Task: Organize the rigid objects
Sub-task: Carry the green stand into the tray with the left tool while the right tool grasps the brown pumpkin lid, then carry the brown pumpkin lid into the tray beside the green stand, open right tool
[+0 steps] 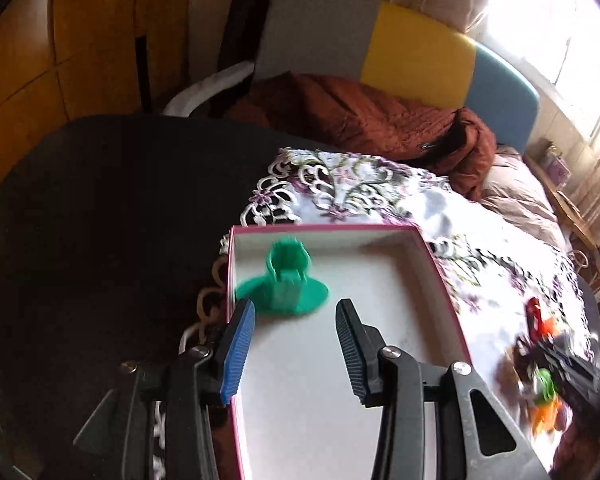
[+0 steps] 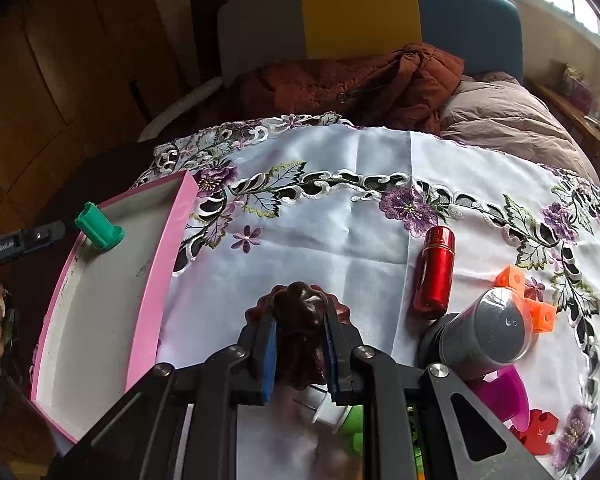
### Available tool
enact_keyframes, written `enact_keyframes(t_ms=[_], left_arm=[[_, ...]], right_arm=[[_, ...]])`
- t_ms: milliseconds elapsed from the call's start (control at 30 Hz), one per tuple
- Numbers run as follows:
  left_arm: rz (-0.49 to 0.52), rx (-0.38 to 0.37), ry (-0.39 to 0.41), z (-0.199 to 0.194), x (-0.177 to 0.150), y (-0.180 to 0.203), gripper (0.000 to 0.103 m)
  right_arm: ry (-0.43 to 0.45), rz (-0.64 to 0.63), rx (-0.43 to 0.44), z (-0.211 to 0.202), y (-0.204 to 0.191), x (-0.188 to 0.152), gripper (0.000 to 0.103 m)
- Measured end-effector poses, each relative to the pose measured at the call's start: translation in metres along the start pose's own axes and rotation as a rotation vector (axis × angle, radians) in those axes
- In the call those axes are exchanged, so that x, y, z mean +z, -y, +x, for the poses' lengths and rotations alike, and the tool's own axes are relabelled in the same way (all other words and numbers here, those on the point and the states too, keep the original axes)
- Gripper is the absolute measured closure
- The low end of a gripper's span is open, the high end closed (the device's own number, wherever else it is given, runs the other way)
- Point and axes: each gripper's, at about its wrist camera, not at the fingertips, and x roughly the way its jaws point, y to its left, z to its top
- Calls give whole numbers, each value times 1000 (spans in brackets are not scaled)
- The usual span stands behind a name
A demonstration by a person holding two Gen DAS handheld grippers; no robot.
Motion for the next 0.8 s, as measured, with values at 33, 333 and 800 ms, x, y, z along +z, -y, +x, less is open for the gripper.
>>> enact_keyframes(t_ms=[33,333,800], left_arm=[[-1,5,5,-5,-6,1,61],[-22,-23,-88,-27,-69,6,61],[65,-33,-51,-69,-110,15,61]], right_arm=[[1,0,2,0,0,0,84],[-7,-60,-18,3,-12,-3,83],[-7,-103,-131,4,-31,-6,83]])
